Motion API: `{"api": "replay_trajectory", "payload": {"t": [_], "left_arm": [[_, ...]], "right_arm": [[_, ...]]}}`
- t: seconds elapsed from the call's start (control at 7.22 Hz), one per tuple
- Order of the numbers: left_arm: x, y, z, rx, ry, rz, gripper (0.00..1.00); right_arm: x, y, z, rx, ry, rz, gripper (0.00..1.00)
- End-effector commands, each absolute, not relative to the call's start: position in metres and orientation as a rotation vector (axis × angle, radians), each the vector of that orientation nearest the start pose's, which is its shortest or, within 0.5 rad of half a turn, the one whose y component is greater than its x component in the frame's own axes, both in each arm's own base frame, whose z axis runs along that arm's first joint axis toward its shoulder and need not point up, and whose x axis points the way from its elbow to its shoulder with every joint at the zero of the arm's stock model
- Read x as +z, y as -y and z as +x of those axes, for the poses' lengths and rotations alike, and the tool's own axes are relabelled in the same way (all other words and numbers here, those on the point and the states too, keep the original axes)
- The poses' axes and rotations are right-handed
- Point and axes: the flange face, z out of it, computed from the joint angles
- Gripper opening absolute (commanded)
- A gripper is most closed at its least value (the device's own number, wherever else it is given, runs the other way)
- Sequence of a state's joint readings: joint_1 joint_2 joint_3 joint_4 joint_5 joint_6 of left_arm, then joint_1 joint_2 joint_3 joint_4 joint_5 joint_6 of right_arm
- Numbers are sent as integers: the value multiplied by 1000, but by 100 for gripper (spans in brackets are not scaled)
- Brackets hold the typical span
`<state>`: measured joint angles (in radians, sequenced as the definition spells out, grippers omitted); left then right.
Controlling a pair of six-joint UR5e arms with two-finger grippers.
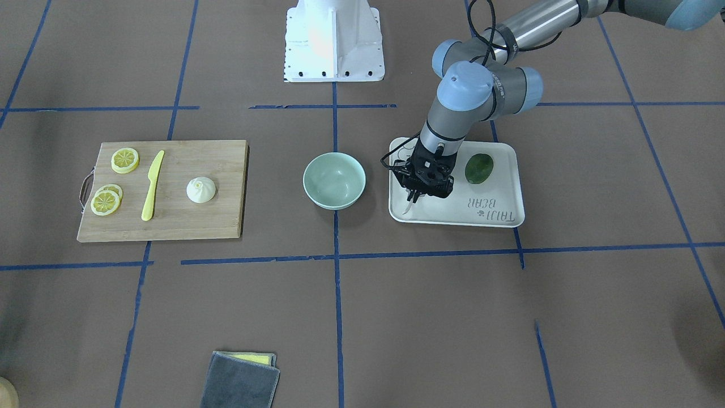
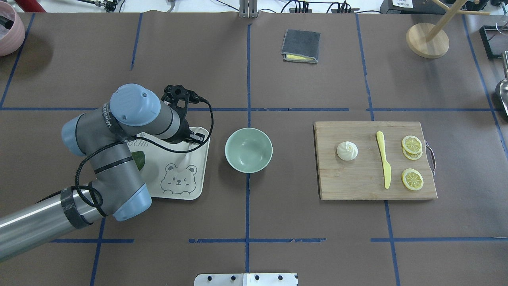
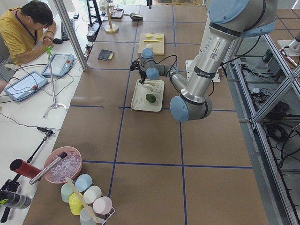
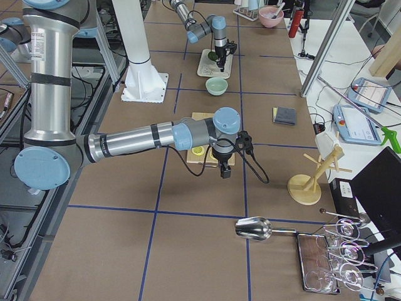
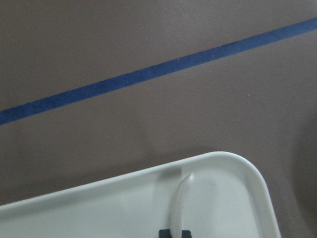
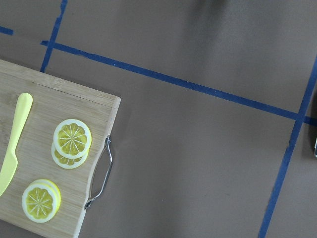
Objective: Put spoon and bun in bowl
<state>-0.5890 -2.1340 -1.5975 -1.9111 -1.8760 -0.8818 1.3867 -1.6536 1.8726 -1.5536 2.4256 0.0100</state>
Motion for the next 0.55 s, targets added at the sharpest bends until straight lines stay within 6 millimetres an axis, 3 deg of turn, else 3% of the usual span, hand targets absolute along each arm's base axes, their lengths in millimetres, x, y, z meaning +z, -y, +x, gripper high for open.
{"api": "replay_trajectory", "payload": {"t": [0.0,0.14,0.42], "left_arm": [[206,473,522,209,-974,352,0],[172,478,538,165,-1015,342,0],[140,477,565,171,-1027,373,0]], "right_arm": [[538,463,-28,-201,886,111,100],[538,463,-28,-199,886,110,100],[539,463,-28,-197,884,109,100]]}}
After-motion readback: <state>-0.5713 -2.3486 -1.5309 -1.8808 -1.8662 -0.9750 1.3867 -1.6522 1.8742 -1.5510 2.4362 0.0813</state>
